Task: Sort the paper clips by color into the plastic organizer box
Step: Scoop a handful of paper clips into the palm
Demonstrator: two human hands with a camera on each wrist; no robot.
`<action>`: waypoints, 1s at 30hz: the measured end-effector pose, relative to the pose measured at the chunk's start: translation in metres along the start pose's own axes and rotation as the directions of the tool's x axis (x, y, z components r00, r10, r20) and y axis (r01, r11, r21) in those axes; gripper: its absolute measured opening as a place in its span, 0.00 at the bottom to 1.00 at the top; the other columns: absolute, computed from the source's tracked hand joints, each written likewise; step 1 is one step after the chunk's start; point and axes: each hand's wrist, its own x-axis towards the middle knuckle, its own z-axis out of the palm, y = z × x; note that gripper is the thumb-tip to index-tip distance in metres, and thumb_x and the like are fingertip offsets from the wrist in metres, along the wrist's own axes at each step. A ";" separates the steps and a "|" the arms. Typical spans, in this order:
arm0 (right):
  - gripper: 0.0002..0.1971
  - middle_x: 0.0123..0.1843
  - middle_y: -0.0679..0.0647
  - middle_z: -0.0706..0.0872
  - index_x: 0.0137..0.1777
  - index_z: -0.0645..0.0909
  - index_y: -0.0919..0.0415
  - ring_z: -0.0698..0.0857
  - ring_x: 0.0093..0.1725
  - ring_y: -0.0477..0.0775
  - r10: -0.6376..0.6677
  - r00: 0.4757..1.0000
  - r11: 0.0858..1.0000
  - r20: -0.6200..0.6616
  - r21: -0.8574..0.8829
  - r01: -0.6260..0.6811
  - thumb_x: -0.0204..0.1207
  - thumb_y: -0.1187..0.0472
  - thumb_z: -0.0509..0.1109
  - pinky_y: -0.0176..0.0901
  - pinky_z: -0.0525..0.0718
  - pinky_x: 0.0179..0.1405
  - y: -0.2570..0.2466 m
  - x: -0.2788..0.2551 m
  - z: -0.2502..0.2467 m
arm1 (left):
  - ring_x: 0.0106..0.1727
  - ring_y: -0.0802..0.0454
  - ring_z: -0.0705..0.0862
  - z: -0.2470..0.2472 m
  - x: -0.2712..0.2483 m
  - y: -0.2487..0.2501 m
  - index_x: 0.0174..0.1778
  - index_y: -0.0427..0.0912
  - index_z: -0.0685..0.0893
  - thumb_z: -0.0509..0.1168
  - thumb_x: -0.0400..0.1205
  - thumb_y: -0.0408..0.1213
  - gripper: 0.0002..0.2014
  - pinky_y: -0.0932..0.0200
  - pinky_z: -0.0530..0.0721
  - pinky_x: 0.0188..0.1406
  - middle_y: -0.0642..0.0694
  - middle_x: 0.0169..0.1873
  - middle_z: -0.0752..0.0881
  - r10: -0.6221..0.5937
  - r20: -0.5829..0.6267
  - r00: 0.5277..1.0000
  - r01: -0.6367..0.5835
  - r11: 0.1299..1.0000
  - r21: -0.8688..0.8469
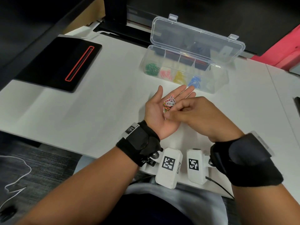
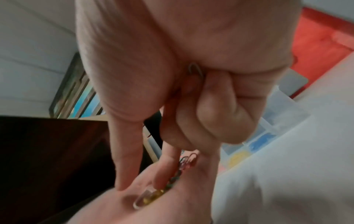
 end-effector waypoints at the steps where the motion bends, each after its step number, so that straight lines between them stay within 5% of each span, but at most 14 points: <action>1: 0.08 0.29 0.56 0.88 0.40 0.89 0.65 0.80 0.25 0.41 -0.018 1.000 0.999 -0.005 -0.034 0.017 0.68 0.60 0.81 0.23 0.75 0.25 0.002 0.002 0.001 | 0.79 0.39 0.69 0.000 0.000 0.000 0.78 0.29 0.67 0.46 0.87 0.57 0.35 0.43 0.72 0.72 0.32 0.75 0.74 -0.007 0.008 1.000 0.007 1.000 -0.002; 6: 0.04 0.18 0.38 0.79 0.36 0.90 0.56 0.77 0.21 0.35 -0.042 0.998 0.978 -0.041 -0.205 0.033 0.66 0.58 0.82 0.21 0.70 0.22 0.002 0.008 0.004 | 0.79 0.38 0.70 -0.003 0.001 0.000 0.79 0.30 0.66 0.46 0.87 0.59 0.37 0.41 0.67 0.77 0.34 0.76 0.73 -0.028 0.029 0.999 0.028 1.000 -0.008; 12: 0.06 0.16 0.37 0.76 0.35 0.89 0.56 0.76 0.20 0.36 -0.092 0.995 0.941 -0.039 -0.331 0.074 0.70 0.65 0.73 0.22 0.68 0.20 -0.004 0.004 0.006 | 0.77 0.40 0.73 -0.003 0.001 -0.001 0.78 0.30 0.68 0.45 0.87 0.60 0.37 0.41 0.66 0.78 0.34 0.76 0.74 -0.023 0.054 0.998 0.023 1.000 0.012; 14: 0.07 0.17 0.42 0.75 0.35 0.85 0.63 0.72 0.16 0.40 -0.051 0.997 0.988 -0.052 -0.151 0.043 0.73 0.67 0.69 0.27 0.68 0.16 -0.006 0.002 0.004 | 0.76 0.38 0.73 -0.003 0.001 -0.001 0.77 0.29 0.69 0.45 0.87 0.59 0.36 0.42 0.66 0.78 0.33 0.76 0.73 -0.020 0.054 0.998 0.020 1.000 0.010; 16: 0.10 0.20 0.48 0.67 0.32 0.76 0.63 0.61 0.15 0.45 0.074 0.996 0.984 -0.047 0.165 -0.065 0.76 0.66 0.62 0.33 0.58 0.16 -0.005 0.004 -0.004 | 0.75 0.37 0.73 -0.003 0.001 -0.002 0.76 0.27 0.68 0.45 0.87 0.58 0.36 0.44 0.64 0.79 0.32 0.75 0.73 -0.007 0.066 0.998 0.008 1.000 -0.015; 19: 0.10 0.23 0.49 0.55 0.26 0.66 0.57 0.48 0.21 0.48 0.167 0.984 0.785 0.064 0.595 -0.172 0.69 0.62 0.54 0.35 0.46 0.22 0.002 0.008 -0.018 | 0.75 0.38 0.72 -0.003 0.004 -0.002 0.78 0.27 0.66 0.46 0.87 0.58 0.37 0.47 0.63 0.80 0.30 0.75 0.73 0.002 0.067 0.998 0.001 0.999 -0.039; 21: 0.09 0.21 0.48 0.57 0.25 0.62 0.55 0.50 0.19 0.48 0.171 0.980 0.636 0.103 0.748 -0.190 0.64 0.58 0.55 0.36 0.47 0.20 0.009 0.010 -0.024 | 0.78 0.38 0.70 -0.003 0.004 -0.002 0.78 0.27 0.66 0.46 0.87 0.58 0.36 0.46 0.61 0.82 0.30 0.76 0.72 -0.001 0.070 0.998 0.004 0.999 -0.049; 24: 0.07 0.21 0.50 0.65 0.25 0.69 0.59 0.59 0.15 0.46 0.187 0.979 0.527 0.081 0.833 -0.170 0.63 0.61 0.55 0.33 0.51 0.16 0.016 0.011 -0.028 | 0.79 0.38 0.70 -0.003 0.002 -0.002 0.77 0.28 0.67 0.47 0.87 0.58 0.36 0.46 0.63 0.81 0.30 0.75 0.72 -0.003 0.060 0.998 0.007 0.998 -0.056; 27: 0.10 0.21 0.50 0.66 0.27 0.71 0.60 0.58 0.15 0.45 0.206 0.978 0.571 0.038 0.807 -0.151 0.66 0.66 0.53 0.32 0.51 0.16 0.015 0.014 -0.029 | 0.77 0.38 0.73 0.000 0.001 -0.001 0.77 0.28 0.68 0.47 0.87 0.58 0.36 0.46 0.68 0.78 0.30 0.74 0.75 0.003 0.036 0.999 -0.002 0.999 -0.032; 30: 0.11 0.23 0.62 0.65 0.29 0.70 0.59 0.53 0.17 0.44 0.180 0.980 0.802 -0.084 0.589 -0.097 0.70 0.67 0.51 0.32 0.49 0.18 0.007 0.013 -0.025 | 0.67 0.40 0.81 0.002 0.001 -0.002 0.77 0.28 0.68 0.47 0.87 0.59 0.37 0.50 0.78 0.67 0.32 0.64 0.82 -0.009 0.051 0.999 0.011 0.999 -0.033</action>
